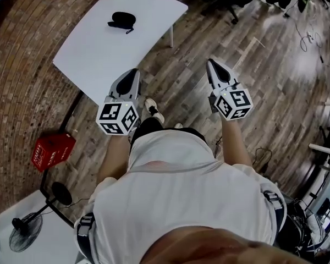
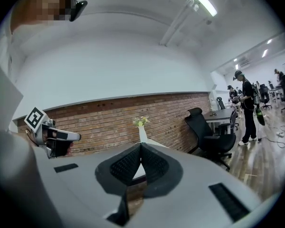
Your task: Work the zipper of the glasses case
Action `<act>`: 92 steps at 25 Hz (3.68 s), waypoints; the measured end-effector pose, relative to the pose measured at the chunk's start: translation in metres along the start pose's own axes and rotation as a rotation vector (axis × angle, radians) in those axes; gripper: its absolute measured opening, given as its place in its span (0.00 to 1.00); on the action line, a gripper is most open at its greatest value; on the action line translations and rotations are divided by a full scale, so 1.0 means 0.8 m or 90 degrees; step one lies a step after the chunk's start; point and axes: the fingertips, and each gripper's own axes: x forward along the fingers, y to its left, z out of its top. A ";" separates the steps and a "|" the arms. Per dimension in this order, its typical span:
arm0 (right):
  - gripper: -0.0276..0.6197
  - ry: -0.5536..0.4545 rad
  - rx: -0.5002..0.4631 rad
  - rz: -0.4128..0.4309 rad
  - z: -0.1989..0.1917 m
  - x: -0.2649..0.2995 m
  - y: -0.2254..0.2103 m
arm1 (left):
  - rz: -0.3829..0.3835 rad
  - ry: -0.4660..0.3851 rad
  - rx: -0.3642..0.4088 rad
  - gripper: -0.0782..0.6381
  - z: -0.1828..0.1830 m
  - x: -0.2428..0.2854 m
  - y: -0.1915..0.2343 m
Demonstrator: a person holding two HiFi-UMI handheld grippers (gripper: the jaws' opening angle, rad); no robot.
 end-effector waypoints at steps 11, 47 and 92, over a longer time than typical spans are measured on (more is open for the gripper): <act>0.12 0.052 -0.016 0.010 -0.002 0.095 -0.029 | 0.004 -0.005 -0.037 0.15 0.016 0.080 0.072; 0.12 0.188 -0.104 0.393 0.028 0.608 0.098 | 0.386 -0.041 -0.120 0.15 0.071 0.130 0.413; 0.98 0.514 -0.279 0.364 -0.231 0.664 0.106 | 0.382 0.008 -0.209 0.15 0.015 0.132 0.402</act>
